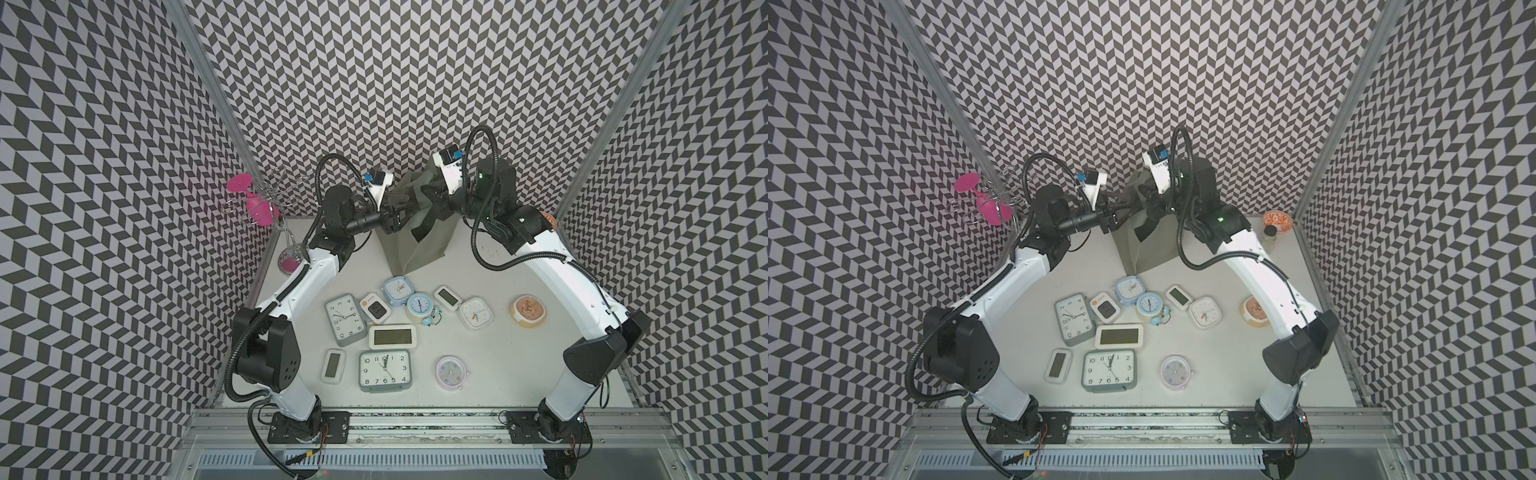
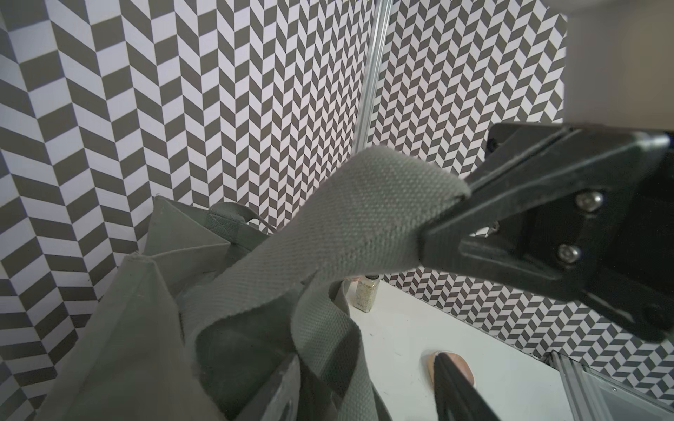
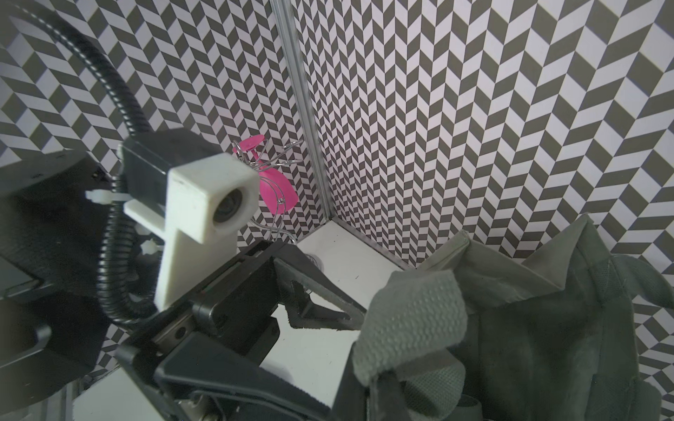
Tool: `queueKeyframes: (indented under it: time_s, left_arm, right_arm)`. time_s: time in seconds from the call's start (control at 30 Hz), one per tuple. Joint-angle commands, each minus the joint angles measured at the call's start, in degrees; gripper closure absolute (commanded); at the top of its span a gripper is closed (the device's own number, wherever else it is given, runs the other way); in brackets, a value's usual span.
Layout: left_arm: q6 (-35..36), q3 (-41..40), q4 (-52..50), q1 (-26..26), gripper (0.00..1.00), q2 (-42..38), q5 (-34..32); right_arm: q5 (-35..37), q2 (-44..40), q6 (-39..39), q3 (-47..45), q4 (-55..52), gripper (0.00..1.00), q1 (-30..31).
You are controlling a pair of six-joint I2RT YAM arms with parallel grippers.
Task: Put the alarm clock into the canvas bag
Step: Adjust the canvas bag at the center of the board.
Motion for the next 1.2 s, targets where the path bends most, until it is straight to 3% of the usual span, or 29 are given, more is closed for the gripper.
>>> queueKeyframes:
  time_s: [0.0,0.47,0.63,0.73,0.87,1.07,1.17]
  left_arm:
    - [1.5,1.8,1.9,-1.1,0.43,-1.1,-2.7]
    - [3.8,5.6,0.4,-4.7,0.5,1.4,-7.6]
    - [3.9,5.4,1.4,-5.5,0.38,1.7,-9.4]
    - [2.3,4.9,3.1,-5.9,0.4,1.7,-12.4]
    - [0.8,4.2,5.5,-5.9,0.55,1.9,-14.6]
    - [1.8,0.9,8.9,-5.9,0.98,0.1,-12.9]
    - [1.8,-0.6,9.4,-5.7,1.0,-1.4,-12.9]
  right_arm:
    - [0.0,-2.0,0.5,0.2,1.1,1.0,1.1]
    - [-1.9,-5.1,2.0,-2.1,2.2,1.0,1.9]
    - [-3.0,-4.7,3.3,-1.5,2.4,1.0,1.9]
    - [-3.5,-4.6,4.0,-1.6,2.6,1.0,1.9]
    - [-3.6,-5.1,4.6,-2.6,3.6,1.0,1.9]
    - [-1.1,-3.7,3.7,-1.7,2.6,1.0,1.9]
    - [0.6,-1.9,2.7,0.1,1.0,1.0,1.0]
